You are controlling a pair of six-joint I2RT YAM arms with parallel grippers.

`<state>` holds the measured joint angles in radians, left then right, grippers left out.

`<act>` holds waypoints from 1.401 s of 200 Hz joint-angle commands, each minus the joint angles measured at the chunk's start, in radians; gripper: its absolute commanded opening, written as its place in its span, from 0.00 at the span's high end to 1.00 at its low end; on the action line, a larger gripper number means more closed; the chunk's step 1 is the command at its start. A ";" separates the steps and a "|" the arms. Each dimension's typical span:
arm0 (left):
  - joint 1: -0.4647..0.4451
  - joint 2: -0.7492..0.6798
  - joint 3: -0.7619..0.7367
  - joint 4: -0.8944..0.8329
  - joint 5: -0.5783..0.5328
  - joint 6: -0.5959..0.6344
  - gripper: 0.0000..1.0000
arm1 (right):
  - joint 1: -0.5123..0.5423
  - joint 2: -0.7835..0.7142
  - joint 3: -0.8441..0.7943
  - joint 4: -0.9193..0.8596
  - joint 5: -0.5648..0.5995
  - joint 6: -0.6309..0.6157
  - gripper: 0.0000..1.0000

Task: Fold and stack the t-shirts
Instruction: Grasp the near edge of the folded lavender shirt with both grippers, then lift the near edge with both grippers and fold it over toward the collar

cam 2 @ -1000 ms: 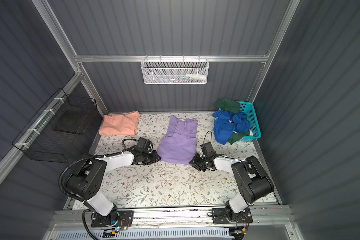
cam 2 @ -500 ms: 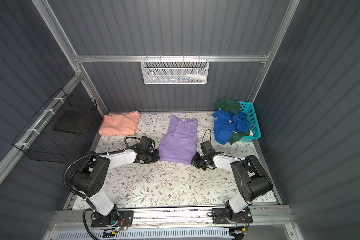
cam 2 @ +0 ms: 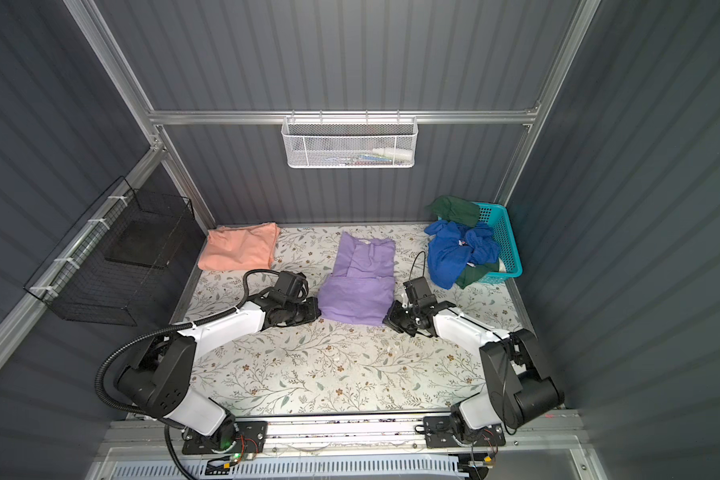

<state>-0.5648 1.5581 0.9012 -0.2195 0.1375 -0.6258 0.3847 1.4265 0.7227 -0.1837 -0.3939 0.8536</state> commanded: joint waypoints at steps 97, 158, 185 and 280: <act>-0.043 -0.273 0.010 -0.183 -0.046 0.064 1.00 | 0.060 -0.245 0.084 -0.241 0.046 -0.065 1.00; -0.093 -0.441 -0.054 -0.218 -0.062 0.033 1.00 | 0.130 -0.386 0.053 -0.286 0.125 -0.040 1.00; -0.102 -0.517 -0.085 -0.242 -0.058 0.016 1.00 | 0.166 -0.450 0.055 -0.321 0.159 -0.030 1.00; -0.147 -0.720 -0.088 -0.336 -0.036 -0.048 1.00 | 0.311 -0.595 0.086 -0.417 0.244 0.042 1.00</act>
<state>-0.7071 0.8627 0.7898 -0.5053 0.0971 -0.6544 0.6701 0.8669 0.7803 -0.5575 -0.2047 0.8642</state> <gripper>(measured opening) 0.063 0.053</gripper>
